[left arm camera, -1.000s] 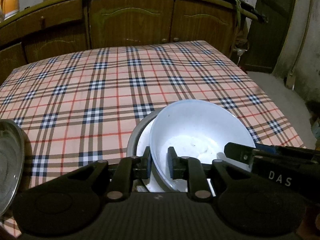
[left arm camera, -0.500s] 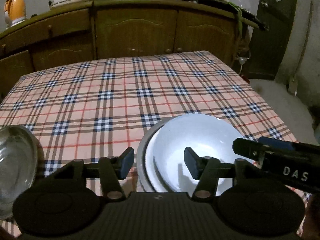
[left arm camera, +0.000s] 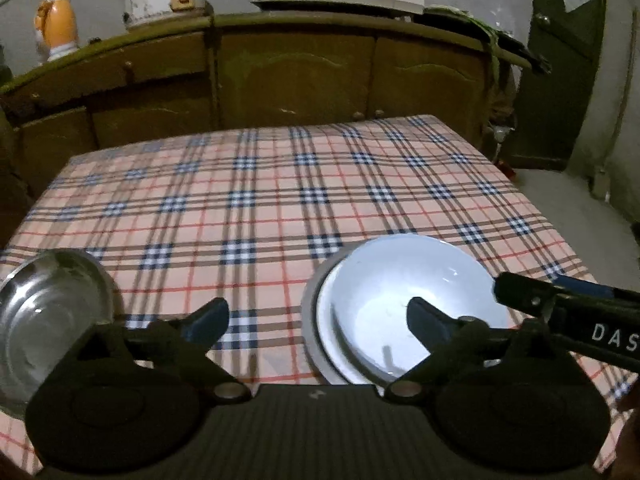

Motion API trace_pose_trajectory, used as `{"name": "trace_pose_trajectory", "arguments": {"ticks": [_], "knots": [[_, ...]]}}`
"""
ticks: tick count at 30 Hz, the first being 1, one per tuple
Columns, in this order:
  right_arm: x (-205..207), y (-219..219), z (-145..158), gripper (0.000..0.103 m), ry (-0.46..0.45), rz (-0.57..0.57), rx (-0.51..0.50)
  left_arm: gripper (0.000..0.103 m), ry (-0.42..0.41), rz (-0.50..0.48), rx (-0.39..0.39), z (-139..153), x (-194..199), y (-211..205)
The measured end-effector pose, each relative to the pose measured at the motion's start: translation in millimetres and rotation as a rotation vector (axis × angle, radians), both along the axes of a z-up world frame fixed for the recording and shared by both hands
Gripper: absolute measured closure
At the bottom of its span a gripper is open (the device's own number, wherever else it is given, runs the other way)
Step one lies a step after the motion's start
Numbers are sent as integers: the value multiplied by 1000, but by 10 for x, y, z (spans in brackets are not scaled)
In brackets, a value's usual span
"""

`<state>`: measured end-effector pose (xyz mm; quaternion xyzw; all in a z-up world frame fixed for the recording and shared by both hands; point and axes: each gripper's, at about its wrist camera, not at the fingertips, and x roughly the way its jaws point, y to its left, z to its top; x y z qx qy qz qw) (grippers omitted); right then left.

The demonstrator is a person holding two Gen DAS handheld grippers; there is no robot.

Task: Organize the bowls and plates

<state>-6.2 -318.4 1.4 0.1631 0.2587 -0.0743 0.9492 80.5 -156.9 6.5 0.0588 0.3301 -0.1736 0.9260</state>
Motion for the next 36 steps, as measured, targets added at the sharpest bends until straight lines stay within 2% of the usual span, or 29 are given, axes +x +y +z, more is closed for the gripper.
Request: {"name": "trace_pose_trajectory", "arguments": {"ticks": [3, 6, 10, 14, 18, 25, 30, 36], "knots": [[-36, 24, -11, 20, -19, -43, -36, 0, -16, -6, -22, -4, -33, 52], [-49, 49, -33, 19, -26, -39, -62, 0, -19, -1, -28, -14, -53, 56], [-79, 57, -60, 19, -42, -41, -49, 0, -87, -15, -19, -15, -121, 48], [-65, 31, -82, 19, -40, -36, -31, 0, -46, -37, -64, -46, -82, 81], [-28, 14, -106, 19, 11, -23, -40, 0, 8, 4, -47, -118, 16, 109], [-1, -2, -219, 19, 43, -10, -26, 0, 85, 40, -41, -232, 144, 197], [43, 2, -284, 19, 64, 5, -16, 0, 78, 47, -29, -252, 170, 174], [112, -114, -355, 19, 73, 4, 51, 0, 118, 36, -45, -318, 334, 146]]}}
